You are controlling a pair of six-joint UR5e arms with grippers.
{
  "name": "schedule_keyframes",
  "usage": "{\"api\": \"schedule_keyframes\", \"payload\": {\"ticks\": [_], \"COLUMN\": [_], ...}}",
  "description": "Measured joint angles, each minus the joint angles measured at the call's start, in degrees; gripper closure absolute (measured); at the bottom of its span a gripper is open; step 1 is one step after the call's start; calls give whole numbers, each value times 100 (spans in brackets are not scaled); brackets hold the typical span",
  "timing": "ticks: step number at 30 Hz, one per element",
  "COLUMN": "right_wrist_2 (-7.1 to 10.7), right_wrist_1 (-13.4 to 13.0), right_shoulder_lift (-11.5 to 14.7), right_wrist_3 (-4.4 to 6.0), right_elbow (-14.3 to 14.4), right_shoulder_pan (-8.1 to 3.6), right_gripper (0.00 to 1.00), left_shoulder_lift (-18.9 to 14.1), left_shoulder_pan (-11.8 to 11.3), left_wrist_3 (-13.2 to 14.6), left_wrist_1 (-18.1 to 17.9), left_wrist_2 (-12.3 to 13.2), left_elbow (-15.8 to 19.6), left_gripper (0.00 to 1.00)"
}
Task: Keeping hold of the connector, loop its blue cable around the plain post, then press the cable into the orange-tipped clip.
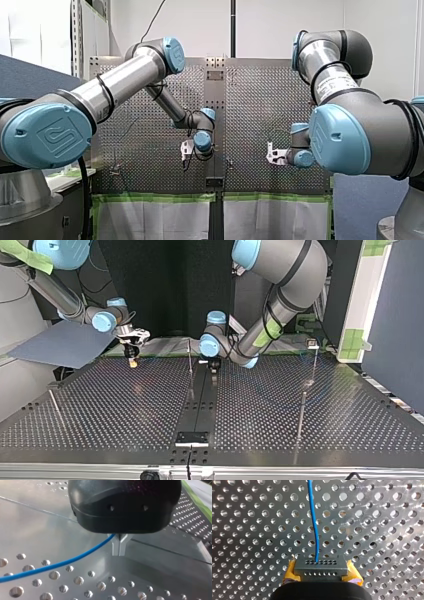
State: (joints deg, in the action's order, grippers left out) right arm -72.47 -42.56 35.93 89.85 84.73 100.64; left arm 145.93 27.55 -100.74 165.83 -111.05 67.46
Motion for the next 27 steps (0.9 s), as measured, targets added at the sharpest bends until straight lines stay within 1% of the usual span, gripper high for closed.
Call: {"api": "schedule_keyframes", "payload": {"ticks": [3,4,5,6,7,8,9,10,12,14,21,27], "right_wrist_2": [35,47,60,67,72,76,78,79,81,82,87,91], "right_wrist_1": [-16,-18,-16,-15,-13,-9,-6,-2,15,35,96,166], "right_shoulder_lift": [-5,-6,-8,-8,-9,-9,-10,-10,-11,-11,-15,-14], "right_wrist_3": [10,10,12,13,13,13,12,10,4,-3,-16,-25], "right_elbow": [-12,-12,-12,-12,-12,-13,-12,-13,-15,-14,-14,-13], "right_shoulder_pan": [-3,-2,-1,0,1,2,2,2,4,5,13,18], "right_gripper": [100,100,100,100,100,100,100,100,100,100,100,100], "left_shoulder_lift": [0,0,-1,-3,-3,-2,-2,-1,-2,-2,-7,-8], "left_shoulder_pan": [0,4,9,15,25,33,40,51,68,100,229,475], "left_wrist_3": [-17,-18,-18,-16,-9,-2,7,17,39,91,378,697], "left_wrist_1": [-7,-12,-17,-25,-46,-61,-71,-70,-46,-3,248,540], "left_wrist_2": [3,9,18,32,64,95,121,139,124,49,-297,-619], "left_elbow": [0,1,1,1,1,2,2,5,15,28,44,118], "left_gripper": [100,85,85,65,31,31,9,0,0,0,0,0]}}
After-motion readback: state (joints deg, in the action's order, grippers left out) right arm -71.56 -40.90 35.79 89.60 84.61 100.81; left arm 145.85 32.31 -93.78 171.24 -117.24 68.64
